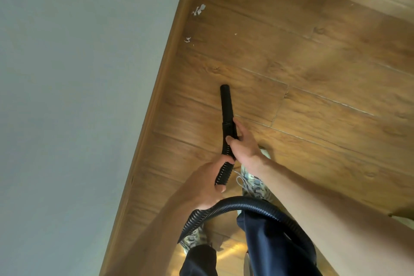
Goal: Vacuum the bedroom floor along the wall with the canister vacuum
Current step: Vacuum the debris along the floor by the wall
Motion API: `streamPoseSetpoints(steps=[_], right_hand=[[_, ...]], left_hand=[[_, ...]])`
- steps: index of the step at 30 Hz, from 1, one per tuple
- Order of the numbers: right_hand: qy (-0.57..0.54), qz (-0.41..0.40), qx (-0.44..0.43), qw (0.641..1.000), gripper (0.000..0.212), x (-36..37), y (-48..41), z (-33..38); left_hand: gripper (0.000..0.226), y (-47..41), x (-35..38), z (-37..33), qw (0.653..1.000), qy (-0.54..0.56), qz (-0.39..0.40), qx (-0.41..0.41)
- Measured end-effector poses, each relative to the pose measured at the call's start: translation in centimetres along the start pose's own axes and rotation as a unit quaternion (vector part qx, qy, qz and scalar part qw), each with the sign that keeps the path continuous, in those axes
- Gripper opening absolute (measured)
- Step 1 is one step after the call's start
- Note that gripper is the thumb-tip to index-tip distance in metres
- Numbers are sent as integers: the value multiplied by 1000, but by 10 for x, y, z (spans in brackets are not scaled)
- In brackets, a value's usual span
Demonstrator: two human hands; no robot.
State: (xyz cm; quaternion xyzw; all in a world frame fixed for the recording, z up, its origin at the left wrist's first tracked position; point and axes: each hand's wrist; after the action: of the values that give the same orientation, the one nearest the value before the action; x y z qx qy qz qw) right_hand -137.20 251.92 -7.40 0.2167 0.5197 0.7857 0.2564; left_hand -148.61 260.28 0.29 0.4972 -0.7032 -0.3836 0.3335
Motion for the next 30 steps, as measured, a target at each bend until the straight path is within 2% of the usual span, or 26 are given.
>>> streamPoseSetpoints(steps=[3,10,17,24,30], right_hand=[[18,-8,-17,1000,66,-2,-14,23],[95,21,-72,993,67,19,-46,94],[154,83,-77,981,72,45,-52,109],[197,79,-83,974,72,34,-66,144],[175,34,-61,982,68,-12,-57,139]], left_hand=[[59,-8,-17,-7,1000,14,-12,-1],[54,-15,-67,-8,991,88,-94,21],[57,1,-73,3,979,163,-119,0],[56,-15,-104,-19,976,188,-111,7],[54,-34,-95,-50,988,136,-72,22]])
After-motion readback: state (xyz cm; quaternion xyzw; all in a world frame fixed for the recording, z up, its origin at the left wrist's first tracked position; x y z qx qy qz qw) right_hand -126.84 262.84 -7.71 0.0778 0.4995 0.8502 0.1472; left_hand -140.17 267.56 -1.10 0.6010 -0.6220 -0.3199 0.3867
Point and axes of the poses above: each hand's wrist, its own y-axis away from the middle knuckle, its own x-axis out of the palm, z = x × y, and after that the axes turned 11 degrees about z, right-handed
